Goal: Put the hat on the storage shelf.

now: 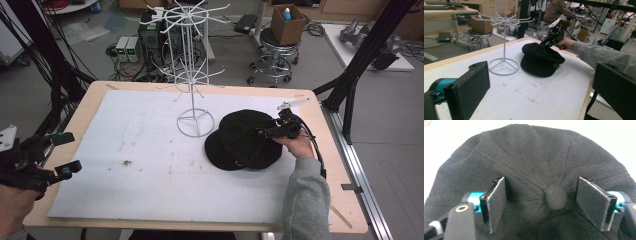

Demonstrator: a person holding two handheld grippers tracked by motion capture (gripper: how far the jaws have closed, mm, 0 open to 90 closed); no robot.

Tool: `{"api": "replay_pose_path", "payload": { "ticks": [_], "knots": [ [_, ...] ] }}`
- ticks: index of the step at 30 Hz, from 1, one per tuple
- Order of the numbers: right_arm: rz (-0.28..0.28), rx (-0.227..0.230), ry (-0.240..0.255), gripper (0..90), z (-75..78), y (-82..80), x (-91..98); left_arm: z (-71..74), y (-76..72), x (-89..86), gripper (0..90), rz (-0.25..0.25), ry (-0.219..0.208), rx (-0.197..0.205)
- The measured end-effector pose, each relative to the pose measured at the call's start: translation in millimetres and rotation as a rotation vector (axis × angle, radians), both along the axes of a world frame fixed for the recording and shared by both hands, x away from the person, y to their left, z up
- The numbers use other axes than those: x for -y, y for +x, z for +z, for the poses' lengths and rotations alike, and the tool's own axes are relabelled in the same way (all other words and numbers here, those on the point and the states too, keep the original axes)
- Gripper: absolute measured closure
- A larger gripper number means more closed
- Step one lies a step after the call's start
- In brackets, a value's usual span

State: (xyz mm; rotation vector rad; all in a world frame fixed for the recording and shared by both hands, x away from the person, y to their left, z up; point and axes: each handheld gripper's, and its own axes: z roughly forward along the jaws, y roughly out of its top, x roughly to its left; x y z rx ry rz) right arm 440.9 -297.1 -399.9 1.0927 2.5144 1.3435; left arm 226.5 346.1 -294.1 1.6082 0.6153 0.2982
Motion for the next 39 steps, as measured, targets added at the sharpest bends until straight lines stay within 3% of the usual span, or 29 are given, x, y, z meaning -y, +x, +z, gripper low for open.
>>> {"api": "replay_pose_path", "payload": {
  "ticks": [3,8,12,21,28,39],
  "knots": [
    [0.006,0.001,-0.006,33.7,0.1,-0.4,-1.3,0.4,-0.3,0.0,1.7,-0.002,0.000,0.002],
    [-0.009,0.009,-0.009,57.4,2.3,-2.8,0.3,0.4,-0.4,-0.5,1.8,-0.001,0.002,0.002],
    [-0.003,0.032,-0.030,63.3,6.1,-5.0,-0.7,-0.1,-0.1,-0.9,1.7,0.005,0.000,-0.001],
    [0.018,0.072,-0.043,68.2,19.8,-10.5,-2.3,0.6,-0.7,-1.6,1.8,0.003,0.001,0.000],
    [0.015,0.083,-0.046,68.8,22.0,-11.9,-1.2,1.4,-1.6,-1.5,1.7,0.005,0.000,0.003],
    [-0.002,0.099,-0.001,69.6,37.4,-20.8,3.5,2.0,-1.8,-2.8,1.8,0.006,0.001,0.006]
  ]
}}
